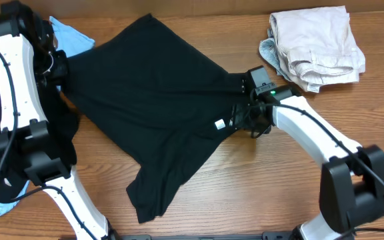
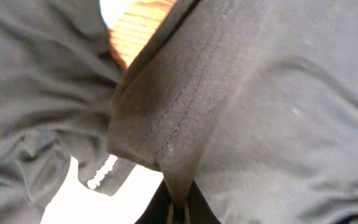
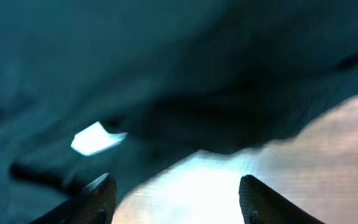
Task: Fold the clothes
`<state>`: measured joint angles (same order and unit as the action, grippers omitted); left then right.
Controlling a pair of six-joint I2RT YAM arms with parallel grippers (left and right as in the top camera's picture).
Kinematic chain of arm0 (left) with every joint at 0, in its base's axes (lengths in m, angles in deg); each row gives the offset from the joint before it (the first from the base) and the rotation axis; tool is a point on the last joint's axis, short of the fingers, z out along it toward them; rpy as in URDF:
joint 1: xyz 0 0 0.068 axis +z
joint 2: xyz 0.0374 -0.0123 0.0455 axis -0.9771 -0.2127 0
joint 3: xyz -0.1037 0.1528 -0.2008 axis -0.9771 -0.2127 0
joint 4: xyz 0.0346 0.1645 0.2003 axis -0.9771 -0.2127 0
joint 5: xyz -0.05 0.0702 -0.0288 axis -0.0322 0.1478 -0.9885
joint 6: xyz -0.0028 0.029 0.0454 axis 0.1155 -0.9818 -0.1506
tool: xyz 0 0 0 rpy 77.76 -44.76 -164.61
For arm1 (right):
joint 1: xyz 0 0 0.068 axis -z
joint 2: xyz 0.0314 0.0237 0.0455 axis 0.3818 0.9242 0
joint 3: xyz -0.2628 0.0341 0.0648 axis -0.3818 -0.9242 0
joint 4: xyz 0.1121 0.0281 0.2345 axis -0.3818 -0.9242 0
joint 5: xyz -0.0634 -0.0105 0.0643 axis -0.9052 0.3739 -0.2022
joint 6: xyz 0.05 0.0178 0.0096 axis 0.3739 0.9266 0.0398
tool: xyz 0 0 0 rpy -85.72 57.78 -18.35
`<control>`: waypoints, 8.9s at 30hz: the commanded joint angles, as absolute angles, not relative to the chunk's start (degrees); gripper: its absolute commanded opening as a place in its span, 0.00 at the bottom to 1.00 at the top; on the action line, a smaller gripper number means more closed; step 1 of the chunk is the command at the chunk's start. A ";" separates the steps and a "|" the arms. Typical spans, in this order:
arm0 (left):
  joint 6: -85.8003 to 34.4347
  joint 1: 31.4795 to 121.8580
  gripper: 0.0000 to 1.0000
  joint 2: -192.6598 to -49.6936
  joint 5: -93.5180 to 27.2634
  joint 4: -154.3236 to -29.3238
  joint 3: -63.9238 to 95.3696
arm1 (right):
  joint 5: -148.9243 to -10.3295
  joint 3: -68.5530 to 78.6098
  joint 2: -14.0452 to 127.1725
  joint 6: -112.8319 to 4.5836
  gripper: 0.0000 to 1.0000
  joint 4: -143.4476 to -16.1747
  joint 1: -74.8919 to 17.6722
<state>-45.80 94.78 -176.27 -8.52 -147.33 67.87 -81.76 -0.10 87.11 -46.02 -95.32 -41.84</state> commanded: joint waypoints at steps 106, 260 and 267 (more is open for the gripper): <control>-43.05 87.48 0.04 -175.41 -9.59 -141.06 69.45 | -82.35 8.56 92.05 -48.81 0.04 -100.67 -47.92; -35.14 84.59 0.04 -175.48 -5.13 -135.61 45.89 | -65.67 50.57 111.76 -64.86 1.00 -113.70 -21.71; -36.49 85.62 0.04 -175.39 -2.79 -141.52 52.44 | -66.17 50.46 102.19 -64.64 1.00 -124.76 -27.68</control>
<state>-34.92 85.60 -175.22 -5.30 -140.55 49.36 -67.42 49.12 111.65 -64.88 -121.28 -25.32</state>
